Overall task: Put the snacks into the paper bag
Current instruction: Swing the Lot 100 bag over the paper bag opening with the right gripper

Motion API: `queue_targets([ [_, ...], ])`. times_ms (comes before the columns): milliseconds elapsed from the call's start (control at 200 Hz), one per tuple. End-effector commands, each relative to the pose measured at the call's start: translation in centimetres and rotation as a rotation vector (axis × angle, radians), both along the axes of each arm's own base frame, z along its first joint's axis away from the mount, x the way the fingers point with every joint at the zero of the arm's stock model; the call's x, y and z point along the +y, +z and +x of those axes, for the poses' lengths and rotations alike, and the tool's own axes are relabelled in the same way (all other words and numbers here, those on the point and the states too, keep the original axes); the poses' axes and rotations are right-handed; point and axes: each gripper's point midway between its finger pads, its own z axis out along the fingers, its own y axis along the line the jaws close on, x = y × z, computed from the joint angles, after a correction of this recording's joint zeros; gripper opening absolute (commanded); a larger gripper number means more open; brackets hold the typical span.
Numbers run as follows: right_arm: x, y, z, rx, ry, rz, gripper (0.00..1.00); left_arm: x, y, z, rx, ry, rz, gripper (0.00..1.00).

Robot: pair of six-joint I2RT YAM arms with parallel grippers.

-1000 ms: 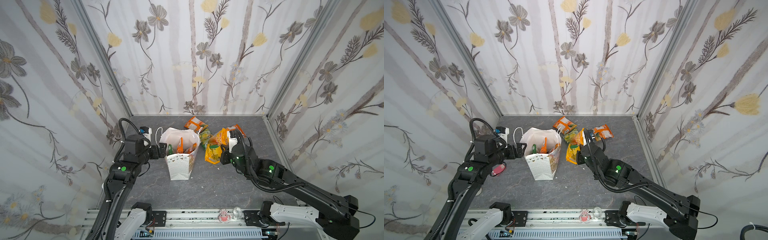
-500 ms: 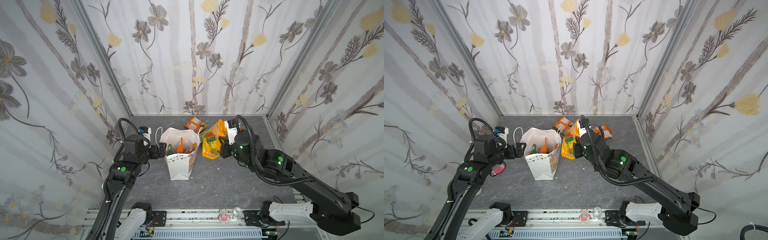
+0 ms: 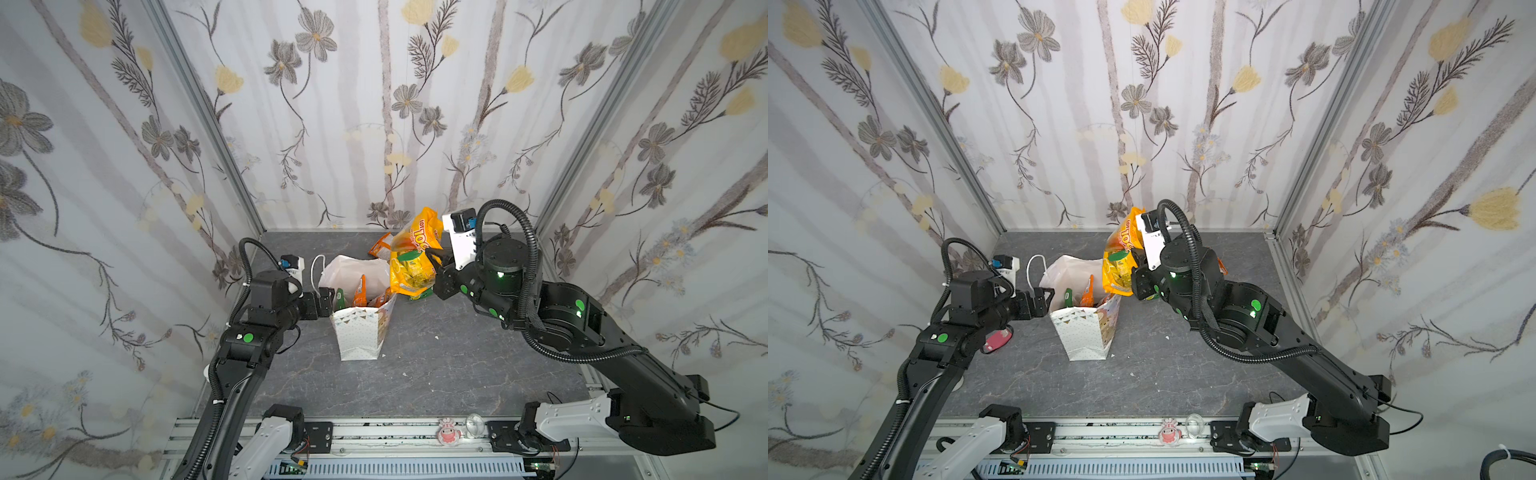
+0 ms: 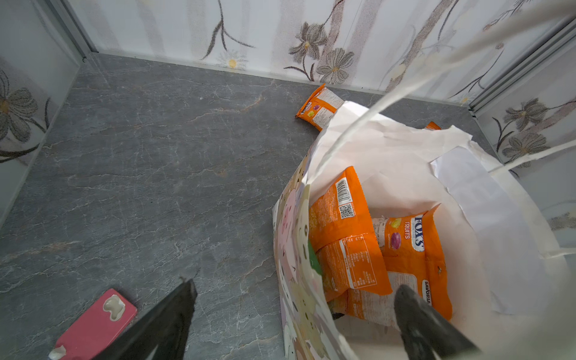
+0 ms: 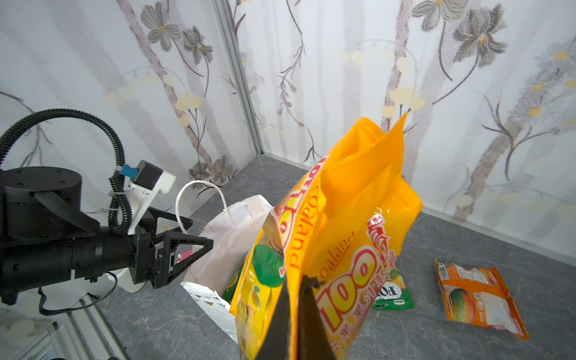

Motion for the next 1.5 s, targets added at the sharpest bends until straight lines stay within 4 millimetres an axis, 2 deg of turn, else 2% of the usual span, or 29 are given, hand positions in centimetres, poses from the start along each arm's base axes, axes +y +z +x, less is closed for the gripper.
queue_targets([
  [0,1.9,3.4,-0.3,-0.092,0.054,0.068,0.00,0.2,0.3,0.3,-0.017,0.011,0.004,1.00],
  [120,3.9,4.2,-0.3,-0.116,0.090,0.064,0.00,0.2,0.2,0.2,-0.019,0.011,0.003,1.00],
  [335,7.0,4.1,0.8,-0.150,0.121,0.042,0.00,0.3,0.2,0.1,-0.023,0.016,0.006,1.00],
  [475,9.0,2.7,1.6,-0.134,0.139,0.008,0.00,0.4,0.2,0.1,-0.026,0.020,0.008,1.00],
  [569,9.4,1.9,2.3,-0.121,0.140,-0.011,0.00,0.3,0.1,0.0,-0.023,0.017,0.005,1.00],
  [589,10.4,0.6,2.9,-0.105,0.140,-0.036,0.00,0.3,0.1,0.1,-0.022,0.016,0.005,1.00],
  [669,11.2,-0.2,2.9,-0.094,0.159,-0.051,0.00,0.2,0.0,0.1,-0.018,0.012,0.002,1.00],
  [799,11.8,-1.2,3.4,-0.084,0.153,-0.078,0.00,0.2,0.1,0.1,-0.017,0.010,0.001,1.00],
  [899,12.1,-2.8,4.1,-0.069,0.139,-0.127,0.00,0.2,0.1,0.1,-0.021,0.011,0.003,1.00],
  [1074,12.0,-5.2,5.8,-0.044,0.122,-0.204,0.00,0.2,0.0,0.1,-0.018,0.009,0.001,1.00],
  [1184,11.8,-5.9,6.5,-0.042,0.105,-0.231,0.00,0.2,0.0,0.1,-0.019,0.010,0.001,1.00],
  [1349,11.6,-6.7,6.7,-0.045,0.105,-0.277,0.00,0.2,0.1,0.1,-0.020,0.008,0.002,1.00],
  [1494,12.3,-8.0,6.3,-0.013,0.144,-0.295,0.00,0.1,0.1,0.1,-0.018,0.008,0.000,1.00],
])
